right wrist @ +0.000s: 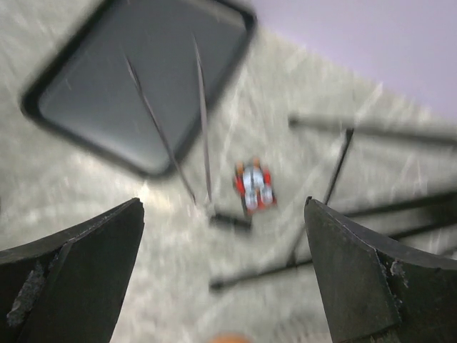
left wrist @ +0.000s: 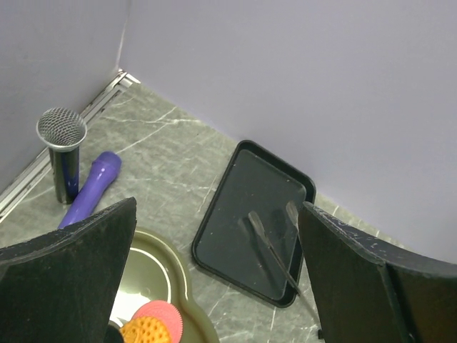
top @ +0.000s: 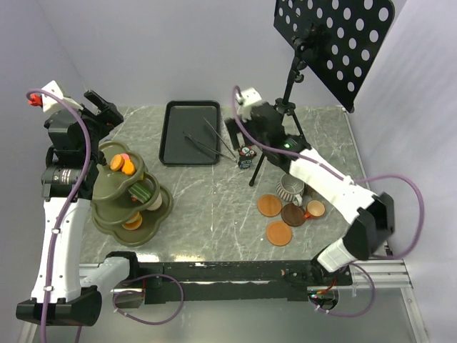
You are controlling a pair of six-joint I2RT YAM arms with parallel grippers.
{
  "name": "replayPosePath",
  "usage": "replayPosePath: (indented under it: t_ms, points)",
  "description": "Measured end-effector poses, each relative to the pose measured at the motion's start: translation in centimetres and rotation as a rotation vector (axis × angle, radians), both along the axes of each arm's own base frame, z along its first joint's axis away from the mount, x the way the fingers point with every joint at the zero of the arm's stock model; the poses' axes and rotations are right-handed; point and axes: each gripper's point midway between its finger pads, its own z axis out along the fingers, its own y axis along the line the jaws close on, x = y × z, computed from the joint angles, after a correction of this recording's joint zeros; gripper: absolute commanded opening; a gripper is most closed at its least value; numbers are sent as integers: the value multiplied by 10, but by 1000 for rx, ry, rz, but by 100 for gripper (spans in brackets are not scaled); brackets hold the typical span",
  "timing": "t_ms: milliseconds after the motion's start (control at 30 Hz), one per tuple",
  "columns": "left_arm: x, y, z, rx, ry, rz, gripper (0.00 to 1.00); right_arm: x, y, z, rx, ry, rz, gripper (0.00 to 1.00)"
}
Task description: Serve the afternoon tea
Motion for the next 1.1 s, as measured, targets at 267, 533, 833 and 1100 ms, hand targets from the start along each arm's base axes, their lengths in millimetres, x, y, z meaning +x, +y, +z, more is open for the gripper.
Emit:
replayPosePath:
  t_ms: [267,533,833,1100]
  points:
    - [4,-6,5,-16,-30,-31,100,-76,-58,-103,-61,359,-80,95]
    - [5,-11,-7,-26,-3,-57,100,-139,-76,-194,-72,716,-138,78]
    - [-10,-12,-5,-20,-2,-64,100,-142,-62,-252,-83,912,-133,66]
    - [-14,-11,-10,-21,20,-62,100,-147,-48,-253,-44,953,-66,67]
